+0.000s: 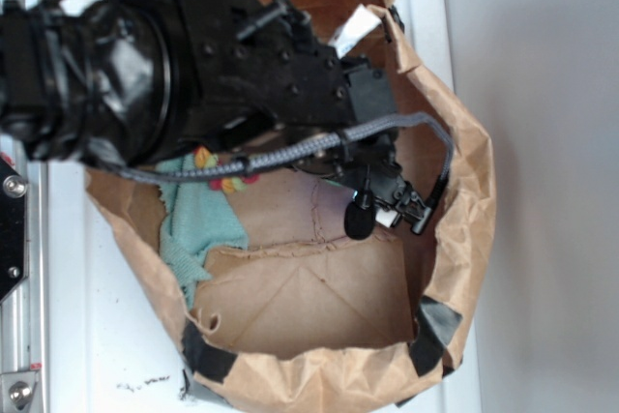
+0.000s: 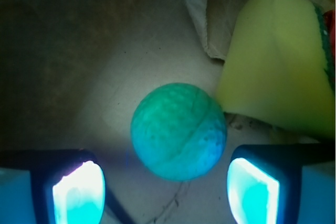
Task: Grab the green ball.
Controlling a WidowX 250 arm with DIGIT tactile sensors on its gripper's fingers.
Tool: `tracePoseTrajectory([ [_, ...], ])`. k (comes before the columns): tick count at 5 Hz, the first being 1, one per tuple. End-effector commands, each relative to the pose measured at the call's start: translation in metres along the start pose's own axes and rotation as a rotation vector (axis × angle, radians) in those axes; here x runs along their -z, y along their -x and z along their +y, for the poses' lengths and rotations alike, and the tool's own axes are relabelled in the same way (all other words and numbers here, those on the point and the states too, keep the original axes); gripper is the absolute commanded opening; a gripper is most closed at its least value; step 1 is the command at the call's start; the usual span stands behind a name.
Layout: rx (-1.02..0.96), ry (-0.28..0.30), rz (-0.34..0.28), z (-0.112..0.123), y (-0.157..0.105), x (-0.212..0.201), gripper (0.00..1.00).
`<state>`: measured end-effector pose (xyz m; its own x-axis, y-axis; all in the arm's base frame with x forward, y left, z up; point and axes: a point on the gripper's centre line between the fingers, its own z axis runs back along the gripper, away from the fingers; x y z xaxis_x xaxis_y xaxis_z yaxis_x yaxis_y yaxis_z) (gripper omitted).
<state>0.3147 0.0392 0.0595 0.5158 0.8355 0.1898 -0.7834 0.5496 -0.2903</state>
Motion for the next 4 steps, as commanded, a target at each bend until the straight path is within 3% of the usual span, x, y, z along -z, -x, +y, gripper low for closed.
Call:
tracePoseTrajectory([
  [1, 0.012, 0.005, -0.116, 0.000, -0.021, -0.004, 1.00],
  [4, 0.088, -0.034, -0.147, 0.006, -0.015, 0.006, 1.00],
])
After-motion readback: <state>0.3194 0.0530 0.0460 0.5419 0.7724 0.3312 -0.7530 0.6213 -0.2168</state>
